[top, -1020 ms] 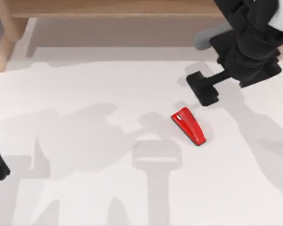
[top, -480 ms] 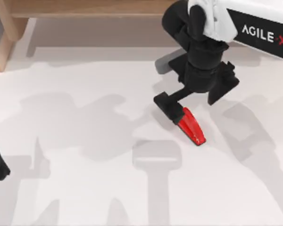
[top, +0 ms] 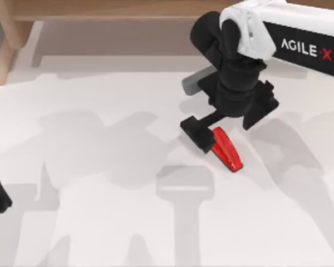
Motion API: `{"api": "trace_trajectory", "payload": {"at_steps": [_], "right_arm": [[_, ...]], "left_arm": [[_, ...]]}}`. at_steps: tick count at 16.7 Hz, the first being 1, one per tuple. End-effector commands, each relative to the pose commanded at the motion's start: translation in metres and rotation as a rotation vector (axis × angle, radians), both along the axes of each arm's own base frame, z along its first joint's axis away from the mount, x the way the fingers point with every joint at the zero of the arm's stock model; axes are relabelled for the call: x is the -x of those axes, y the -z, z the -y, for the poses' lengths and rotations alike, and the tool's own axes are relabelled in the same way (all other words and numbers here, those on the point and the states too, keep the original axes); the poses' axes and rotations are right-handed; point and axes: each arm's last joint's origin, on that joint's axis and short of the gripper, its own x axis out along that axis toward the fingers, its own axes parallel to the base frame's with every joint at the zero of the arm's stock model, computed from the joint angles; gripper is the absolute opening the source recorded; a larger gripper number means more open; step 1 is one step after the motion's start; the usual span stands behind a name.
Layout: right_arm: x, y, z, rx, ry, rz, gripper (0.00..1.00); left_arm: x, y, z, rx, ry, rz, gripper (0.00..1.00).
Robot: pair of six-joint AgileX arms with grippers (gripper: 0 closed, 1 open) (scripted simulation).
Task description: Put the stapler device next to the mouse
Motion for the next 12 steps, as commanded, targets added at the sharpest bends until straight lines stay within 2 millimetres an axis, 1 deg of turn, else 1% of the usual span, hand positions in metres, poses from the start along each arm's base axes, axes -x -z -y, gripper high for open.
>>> {"api": "trace_trajectory", "payload": {"at_steps": [3, 4, 7, 12], "right_arm": [[0.001, 0.025, 0.000, -0.001, 0.000, 0.001, 1.00], [0.001, 0.028, 0.000, 0.000, 0.000, -0.001, 1.00], [0.001, 0.028, 0.000, 0.000, 0.000, -0.001, 1.00], [0.001, 0.028, 0.000, 0.000, 0.000, -0.001, 0.62]], "left_arm": [[0.000, 0.000, 0.000, 0.000, 0.000, 0.000, 1.00], [0.000, 0.000, 0.000, 0.000, 0.000, 0.000, 1.00], [0.000, 0.000, 0.000, 0.000, 0.000, 0.000, 1.00], [0.000, 0.000, 0.000, 0.000, 0.000, 0.000, 1.00]]}}
